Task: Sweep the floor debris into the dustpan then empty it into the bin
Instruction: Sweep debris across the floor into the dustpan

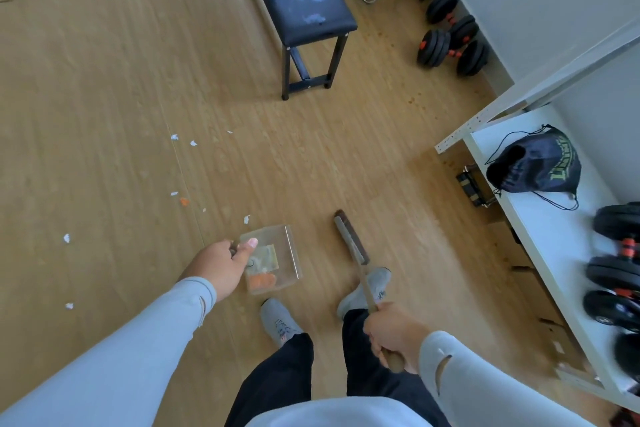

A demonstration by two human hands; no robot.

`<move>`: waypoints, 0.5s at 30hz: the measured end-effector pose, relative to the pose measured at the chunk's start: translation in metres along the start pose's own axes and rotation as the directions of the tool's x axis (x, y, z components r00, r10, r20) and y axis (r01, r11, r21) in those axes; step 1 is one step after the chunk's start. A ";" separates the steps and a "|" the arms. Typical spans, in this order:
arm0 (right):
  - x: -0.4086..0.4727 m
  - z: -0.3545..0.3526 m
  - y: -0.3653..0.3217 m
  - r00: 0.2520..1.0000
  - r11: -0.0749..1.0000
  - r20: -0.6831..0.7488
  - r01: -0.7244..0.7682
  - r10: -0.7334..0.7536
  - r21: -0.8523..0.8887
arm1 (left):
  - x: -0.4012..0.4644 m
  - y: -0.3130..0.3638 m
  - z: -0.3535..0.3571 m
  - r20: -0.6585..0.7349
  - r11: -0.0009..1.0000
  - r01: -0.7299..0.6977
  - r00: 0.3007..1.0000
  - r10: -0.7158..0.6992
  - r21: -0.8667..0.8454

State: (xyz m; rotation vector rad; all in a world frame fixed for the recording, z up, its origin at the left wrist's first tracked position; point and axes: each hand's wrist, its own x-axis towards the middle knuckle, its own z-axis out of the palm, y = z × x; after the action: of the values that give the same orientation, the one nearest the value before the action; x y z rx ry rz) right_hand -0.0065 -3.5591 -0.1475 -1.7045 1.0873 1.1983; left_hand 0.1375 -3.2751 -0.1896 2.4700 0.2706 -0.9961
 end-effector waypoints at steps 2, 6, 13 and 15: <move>-0.006 0.018 0.002 0.989 0.991 0.125 -0.089 0.075 0.105 | 0.000 -0.002 0.000 -0.011 1.000 0.000 1.000 0.000 -0.005; -0.021 -0.006 0.002 0.946 0.895 0.312 -0.213 0.088 0.392 | 0.003 -0.008 0.000 -0.024 1.000 0.006 1.000 -0.006 -0.017; -0.045 -0.103 -0.008 0.961 0.899 0.274 -0.148 0.032 0.413 | -0.004 -0.018 -0.002 -0.046 0.998 0.040 0.998 -0.042 -0.049; -0.043 -0.113 -0.018 0.983 0.935 0.181 -0.072 0.008 0.347 | -0.006 -0.020 -0.005 -0.086 0.991 0.060 0.994 -0.070 -0.116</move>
State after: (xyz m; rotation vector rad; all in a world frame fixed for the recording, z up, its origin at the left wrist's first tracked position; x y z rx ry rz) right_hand 0.0361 -3.6480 -0.0749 -1.2819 1.1526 1.0803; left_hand 0.1298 -3.2555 -0.1891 2.4195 0.4273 -0.8722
